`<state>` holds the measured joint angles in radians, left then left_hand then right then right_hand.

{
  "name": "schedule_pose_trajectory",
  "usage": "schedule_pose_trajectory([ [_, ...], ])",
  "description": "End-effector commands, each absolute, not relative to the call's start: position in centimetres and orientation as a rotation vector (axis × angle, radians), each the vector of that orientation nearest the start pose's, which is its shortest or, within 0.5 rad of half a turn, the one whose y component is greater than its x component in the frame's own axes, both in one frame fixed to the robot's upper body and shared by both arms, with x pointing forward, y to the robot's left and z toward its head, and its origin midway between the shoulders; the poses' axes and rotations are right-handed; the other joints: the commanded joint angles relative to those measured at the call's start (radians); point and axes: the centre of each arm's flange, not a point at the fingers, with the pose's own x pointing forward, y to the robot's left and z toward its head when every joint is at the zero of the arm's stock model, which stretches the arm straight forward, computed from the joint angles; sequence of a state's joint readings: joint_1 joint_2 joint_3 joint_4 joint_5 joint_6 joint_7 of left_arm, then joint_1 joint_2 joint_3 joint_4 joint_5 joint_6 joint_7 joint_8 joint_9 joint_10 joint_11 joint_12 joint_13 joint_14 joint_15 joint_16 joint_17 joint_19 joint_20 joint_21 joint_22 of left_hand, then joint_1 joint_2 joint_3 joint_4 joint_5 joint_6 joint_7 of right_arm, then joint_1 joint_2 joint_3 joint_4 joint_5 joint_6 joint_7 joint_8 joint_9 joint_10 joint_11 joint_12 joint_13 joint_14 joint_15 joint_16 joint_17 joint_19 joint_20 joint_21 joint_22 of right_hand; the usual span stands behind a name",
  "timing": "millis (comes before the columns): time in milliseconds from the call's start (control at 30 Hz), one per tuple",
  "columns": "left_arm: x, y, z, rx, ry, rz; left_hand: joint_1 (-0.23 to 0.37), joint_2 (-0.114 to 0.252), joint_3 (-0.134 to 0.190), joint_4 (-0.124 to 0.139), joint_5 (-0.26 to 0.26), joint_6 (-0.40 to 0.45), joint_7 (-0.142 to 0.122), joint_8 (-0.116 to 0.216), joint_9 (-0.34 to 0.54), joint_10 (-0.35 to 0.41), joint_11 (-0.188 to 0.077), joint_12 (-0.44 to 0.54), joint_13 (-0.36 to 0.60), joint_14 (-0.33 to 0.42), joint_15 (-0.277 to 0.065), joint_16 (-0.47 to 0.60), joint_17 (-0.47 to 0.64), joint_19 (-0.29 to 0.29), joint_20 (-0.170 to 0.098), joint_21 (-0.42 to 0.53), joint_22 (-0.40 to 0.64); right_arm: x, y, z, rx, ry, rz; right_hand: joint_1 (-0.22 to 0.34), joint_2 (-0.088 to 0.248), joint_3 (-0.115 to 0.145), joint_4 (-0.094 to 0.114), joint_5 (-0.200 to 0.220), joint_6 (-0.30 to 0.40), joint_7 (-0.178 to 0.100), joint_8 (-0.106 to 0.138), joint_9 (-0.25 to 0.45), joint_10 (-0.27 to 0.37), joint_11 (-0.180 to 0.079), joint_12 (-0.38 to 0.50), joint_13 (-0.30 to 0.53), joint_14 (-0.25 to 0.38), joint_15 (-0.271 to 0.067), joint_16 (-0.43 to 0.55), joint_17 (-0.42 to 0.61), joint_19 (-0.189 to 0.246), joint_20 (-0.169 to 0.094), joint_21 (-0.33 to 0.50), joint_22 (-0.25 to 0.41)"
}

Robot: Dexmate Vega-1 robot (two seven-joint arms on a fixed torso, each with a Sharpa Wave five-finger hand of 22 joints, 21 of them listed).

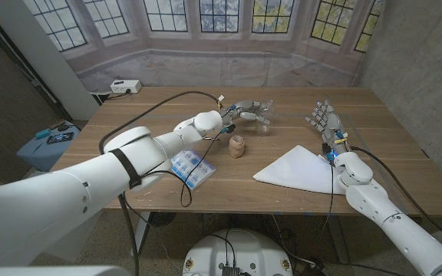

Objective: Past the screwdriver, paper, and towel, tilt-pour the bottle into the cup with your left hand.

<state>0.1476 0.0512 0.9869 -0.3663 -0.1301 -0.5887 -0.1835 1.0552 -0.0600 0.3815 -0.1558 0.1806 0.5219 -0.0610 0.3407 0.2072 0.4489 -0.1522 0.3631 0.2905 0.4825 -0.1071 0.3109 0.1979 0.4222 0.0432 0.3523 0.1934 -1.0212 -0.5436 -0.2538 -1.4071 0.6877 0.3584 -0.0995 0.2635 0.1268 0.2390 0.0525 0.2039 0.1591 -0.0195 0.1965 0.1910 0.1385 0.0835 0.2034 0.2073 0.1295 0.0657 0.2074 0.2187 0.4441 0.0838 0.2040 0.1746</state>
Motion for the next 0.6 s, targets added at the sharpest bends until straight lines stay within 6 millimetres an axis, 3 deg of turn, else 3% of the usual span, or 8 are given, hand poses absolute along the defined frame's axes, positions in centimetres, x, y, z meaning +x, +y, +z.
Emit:
schedule_pose_trajectory([
  [33,71.02,4.01,3.72,0.805,-0.662,-0.612,0.002,0.016,-0.007,0.001,-0.001,0.016,-0.001,0.009,0.002,0.014,0.004,0.010,0.006,0.008,-0.002,0.006,0.004,0.011,-0.005,0.008,0.003,61.92,-34.23,-6.51,0.141,-0.610,0.036,0.000,0.009,0.007,0.001,-0.002,0.004,0.001,0.002,0.001,0.004,0.004,0.004,0.002,0.009,0.003,0.004,0.000,0.006,0.001,-0.003,0.001],
  [600,70.37,4.23,4.07,0.798,-0.718,-0.624,0.009,0.027,-0.020,0.005,0.001,0.052,-0.006,0.023,0.004,0.042,-0.004,0.014,0.015,0.031,-0.010,0.019,0.008,0.016,-0.010,0.011,0.005,61.84,-34.55,-6.72,0.141,-0.605,0.042,-0.001,0.009,0.011,0.000,-0.003,0.007,0.003,0.002,0.001,0.006,0.004,0.004,0.002,0.011,0.000,0.005,-0.001,0.007,0.000,-0.003,0.002],
])
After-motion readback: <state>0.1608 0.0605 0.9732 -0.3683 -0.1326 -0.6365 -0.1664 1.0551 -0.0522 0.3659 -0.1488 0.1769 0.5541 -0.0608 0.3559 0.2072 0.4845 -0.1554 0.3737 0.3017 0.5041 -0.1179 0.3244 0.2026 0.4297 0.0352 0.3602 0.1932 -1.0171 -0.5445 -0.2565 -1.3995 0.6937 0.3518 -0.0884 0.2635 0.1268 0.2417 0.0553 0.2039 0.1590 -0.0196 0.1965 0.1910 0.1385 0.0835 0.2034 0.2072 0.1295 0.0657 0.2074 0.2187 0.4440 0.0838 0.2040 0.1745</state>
